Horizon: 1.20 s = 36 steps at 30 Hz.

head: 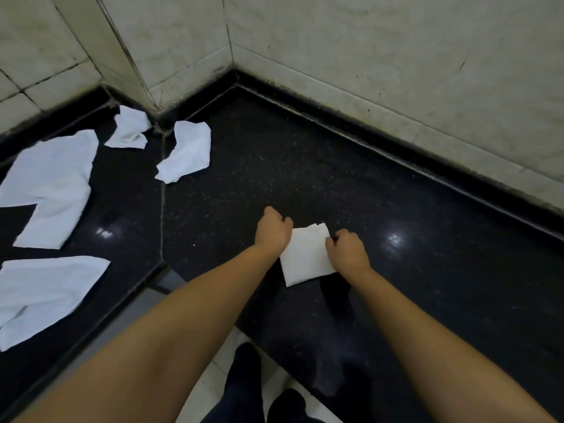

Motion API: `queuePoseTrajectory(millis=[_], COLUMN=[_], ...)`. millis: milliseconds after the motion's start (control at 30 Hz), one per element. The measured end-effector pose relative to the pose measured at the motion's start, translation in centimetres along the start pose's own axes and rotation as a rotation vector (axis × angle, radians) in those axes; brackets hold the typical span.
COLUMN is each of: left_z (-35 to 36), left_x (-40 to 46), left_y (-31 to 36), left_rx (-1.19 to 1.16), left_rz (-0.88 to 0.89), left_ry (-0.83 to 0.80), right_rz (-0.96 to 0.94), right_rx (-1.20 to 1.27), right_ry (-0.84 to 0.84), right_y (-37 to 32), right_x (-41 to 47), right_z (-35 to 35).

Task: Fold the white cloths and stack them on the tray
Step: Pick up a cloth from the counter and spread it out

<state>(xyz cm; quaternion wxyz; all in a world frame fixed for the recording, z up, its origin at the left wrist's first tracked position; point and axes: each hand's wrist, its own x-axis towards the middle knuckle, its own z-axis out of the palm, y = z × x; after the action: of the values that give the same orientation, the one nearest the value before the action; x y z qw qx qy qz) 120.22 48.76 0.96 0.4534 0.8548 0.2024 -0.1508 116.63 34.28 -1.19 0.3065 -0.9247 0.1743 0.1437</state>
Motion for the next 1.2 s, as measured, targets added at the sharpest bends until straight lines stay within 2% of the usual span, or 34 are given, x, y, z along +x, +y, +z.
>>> queuePoseTrajectory(millis=[67,167,267,333,400,500,567,734,834,900,967,1034,1100,1200], left_z=[-0.3,0.3,0.9,1.0,0.7,-0.4,-1.4,-3.7,-4.1,-3.9,-3.6,-3.4,-2.9,-2.2], left_x=[-0.6,-1.2,-1.5,-1.4,-1.5,-2.2,-2.7,-3.6,-4.6,-5.5,-6.3,-7.3,-8.0,-10.0], left_y=[-1.9,-3.9,-4.4,-4.4,-4.4,-4.2,-3.7,-1.0,1.0,2.1,2.9,3.4,3.3,2.6], left_rx=[0.074,0.232,0.325,0.267,0.090,-0.228,-0.348,-0.477,-0.580,-0.565,-0.532,-0.483,-0.353,-0.186], left_rz=[-0.024,-0.101,-0.058,-0.035,-0.040,-0.074,-0.110,-0.079,-0.083,-0.048,0.017,0.082,0.195,0.355], left_ry=[0.018,-0.041,-0.022,0.005,0.027,0.014,-0.030,-0.132,-0.220,-0.324,-0.407,-0.447,-0.458,-0.476], right_rz=[-0.017,-0.085,-0.138,-0.133,-0.111,-0.058,-0.039,0.023,0.152,0.158,0.158,0.181,0.212,0.205], right_rx=[-0.082,-0.211,-0.272,-0.248,-0.176,0.075,0.260,0.594,1.018,1.316,1.407,1.347,1.268,1.066], right_ry=[-0.055,-0.079,-0.042,-0.020,-0.027,-0.073,-0.103,-0.157,-0.274,-0.337,-0.250,-0.081,0.162,0.424], right_y=[-1.0,-1.9,-2.0,-1.9,-2.0,-2.2,-2.2,-2.7,-2.8,-2.1,-1.9,-1.9,-1.7,-0.2], right_x=[0.6,0.7,0.3,0.2,0.1,-0.3,-1.0,-3.1,-5.0,-6.2,-7.7,-9.5,-11.1,-13.9], right_z=[0.5,1.3,1.8,2.0,2.1,1.8,1.5,0.1,-1.4,-2.0,-2.8,-3.6,-3.7,-3.2])
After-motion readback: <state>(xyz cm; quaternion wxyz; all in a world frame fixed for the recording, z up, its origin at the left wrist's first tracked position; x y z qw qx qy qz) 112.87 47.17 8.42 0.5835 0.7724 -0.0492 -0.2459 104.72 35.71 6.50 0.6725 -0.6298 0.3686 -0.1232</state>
